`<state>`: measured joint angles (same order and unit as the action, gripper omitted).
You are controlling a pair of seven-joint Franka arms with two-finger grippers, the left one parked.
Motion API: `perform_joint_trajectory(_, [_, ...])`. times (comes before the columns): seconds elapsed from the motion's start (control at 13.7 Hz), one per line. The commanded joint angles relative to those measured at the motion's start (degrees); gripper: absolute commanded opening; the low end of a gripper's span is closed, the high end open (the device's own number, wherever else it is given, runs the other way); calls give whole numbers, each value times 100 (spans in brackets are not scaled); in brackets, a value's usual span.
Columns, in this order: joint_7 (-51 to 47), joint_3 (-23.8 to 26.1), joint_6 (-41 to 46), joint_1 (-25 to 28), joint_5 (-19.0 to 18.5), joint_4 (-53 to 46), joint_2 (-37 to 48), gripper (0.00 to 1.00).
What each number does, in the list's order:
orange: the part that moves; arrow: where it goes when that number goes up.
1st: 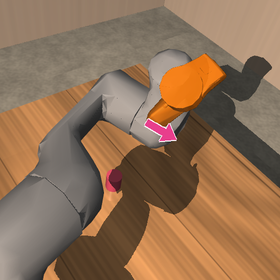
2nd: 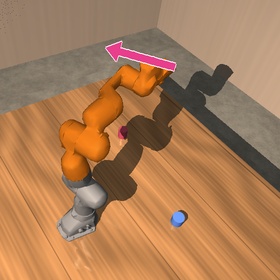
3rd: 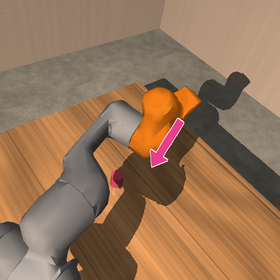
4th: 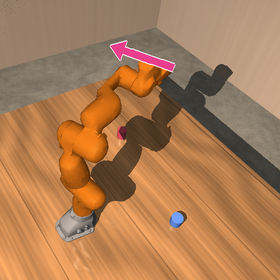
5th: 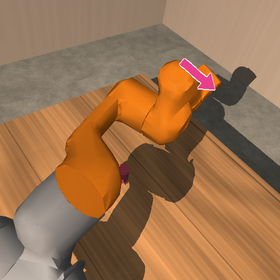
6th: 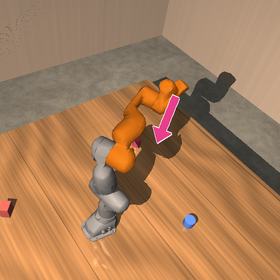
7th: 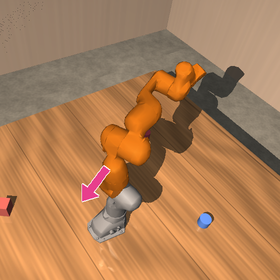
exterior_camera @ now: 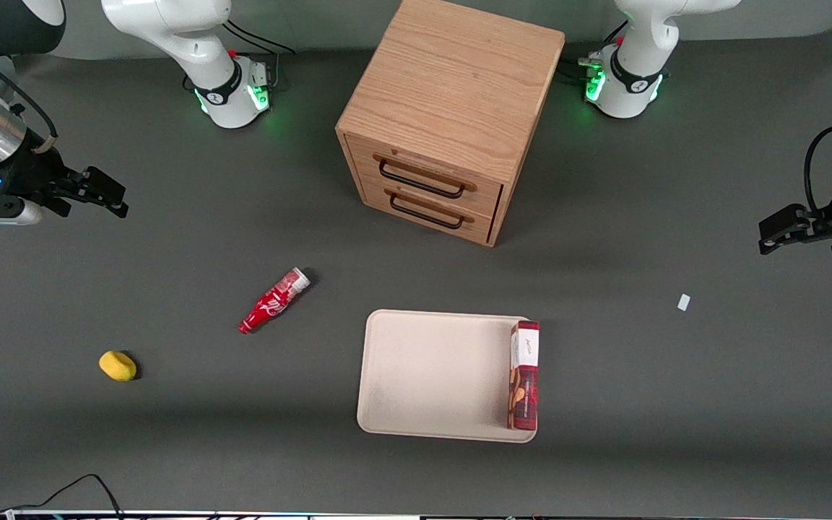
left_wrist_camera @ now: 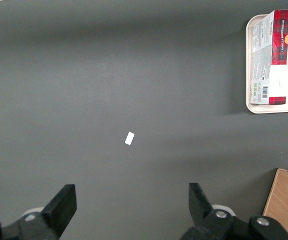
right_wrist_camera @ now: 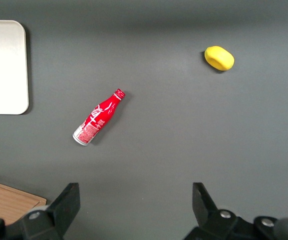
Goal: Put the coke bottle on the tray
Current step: 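Move the open right gripper down over the red Coca-Cola bottle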
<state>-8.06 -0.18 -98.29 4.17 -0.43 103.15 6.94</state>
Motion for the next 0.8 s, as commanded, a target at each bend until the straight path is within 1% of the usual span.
perform_joint_trajectory(0.0, [129,-26,204,31,78,-181,-88,100])
perform_joint_trajectory(0.15, [25,-8,204,48,78,-233,-106,100])
perform_joint_trajectory(0.37, [-90,53,152,66,78,-251,-438,100])
perform_joint_trajectory(0.44, [-264,71,56,162,78,-251,-561,100])
perform_joint_trajectory(0.59, [-1297,132,-120,364,78,-242,-799,100])
perform_joint_trajectory(0.73, [-2589,255,-348,540,78,-225,-1176,100])
